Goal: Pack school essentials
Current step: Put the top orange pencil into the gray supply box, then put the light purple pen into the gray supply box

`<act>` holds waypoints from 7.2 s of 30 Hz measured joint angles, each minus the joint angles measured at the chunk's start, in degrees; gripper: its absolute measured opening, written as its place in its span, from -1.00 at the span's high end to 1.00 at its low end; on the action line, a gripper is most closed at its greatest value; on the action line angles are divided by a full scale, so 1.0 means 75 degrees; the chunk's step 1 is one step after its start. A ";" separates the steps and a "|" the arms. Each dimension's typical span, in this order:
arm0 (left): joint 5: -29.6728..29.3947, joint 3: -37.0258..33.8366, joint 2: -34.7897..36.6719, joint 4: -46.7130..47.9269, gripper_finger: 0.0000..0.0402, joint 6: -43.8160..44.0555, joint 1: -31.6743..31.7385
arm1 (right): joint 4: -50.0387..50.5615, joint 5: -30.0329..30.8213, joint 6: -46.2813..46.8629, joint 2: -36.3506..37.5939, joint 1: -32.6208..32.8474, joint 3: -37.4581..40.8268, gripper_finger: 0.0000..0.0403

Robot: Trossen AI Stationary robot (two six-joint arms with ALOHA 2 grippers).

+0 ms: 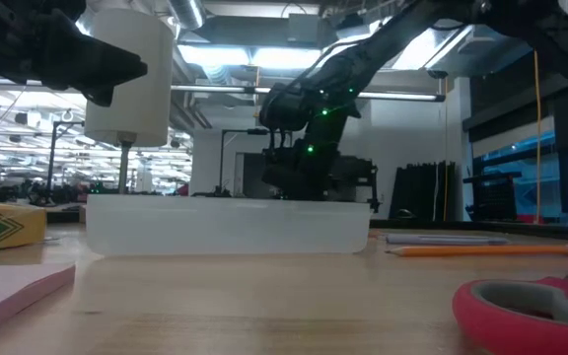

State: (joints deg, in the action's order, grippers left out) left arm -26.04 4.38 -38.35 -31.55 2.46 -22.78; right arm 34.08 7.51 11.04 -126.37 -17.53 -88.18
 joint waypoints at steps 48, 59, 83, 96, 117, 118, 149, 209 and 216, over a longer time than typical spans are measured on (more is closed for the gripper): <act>0.0026 0.0000 0.0000 -0.0006 0.63 0.0058 -0.0001 | -0.0319 -0.1302 -0.1112 0.0962 0.3133 -0.1547 0.98; 0.0026 0.0000 0.0000 -0.0006 0.63 0.0055 -0.0001 | 0.1782 -0.1139 -0.0910 0.0962 0.2917 -0.2075 0.44; 0.0026 -0.0003 0.0000 0.0003 0.64 0.0221 -0.0001 | 0.2684 -0.1168 0.1733 0.2458 0.3995 0.1497 0.38; 0.0026 -0.0003 -0.0001 0.0003 0.64 0.0221 -0.0001 | 0.1857 -0.0979 0.1668 0.1920 0.4003 0.1565 0.49; 0.0026 -0.0003 0.0000 0.0003 0.64 0.0219 -0.0001 | 0.2005 -0.0662 0.1452 0.1918 0.4012 0.0601 0.55; 0.0026 -0.0003 0.0000 0.0003 0.63 0.0219 -0.0001 | 0.2166 -0.0605 0.1482 0.1918 0.4012 0.0543 0.55; 0.0026 -0.0003 0.0000 0.0004 0.64 0.0219 -0.0001 | 0.0716 -0.0271 0.1256 0.1912 0.3915 0.0927 0.55; 0.0023 -0.0003 0.0000 0.0003 0.63 0.0248 0.0001 | 0.0138 0.1445 0.2280 0.6848 0.3374 0.5161 -0.22; 0.0026 -0.0003 0.0000 0.0003 0.63 0.0250 -0.0001 | 0.0315 0.0407 0.2255 0.5942 0.2777 0.5406 -0.23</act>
State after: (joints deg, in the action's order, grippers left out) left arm -25.85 4.36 -38.35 -31.53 4.33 -22.79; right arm 36.44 10.56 27.95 -81.80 3.29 -47.63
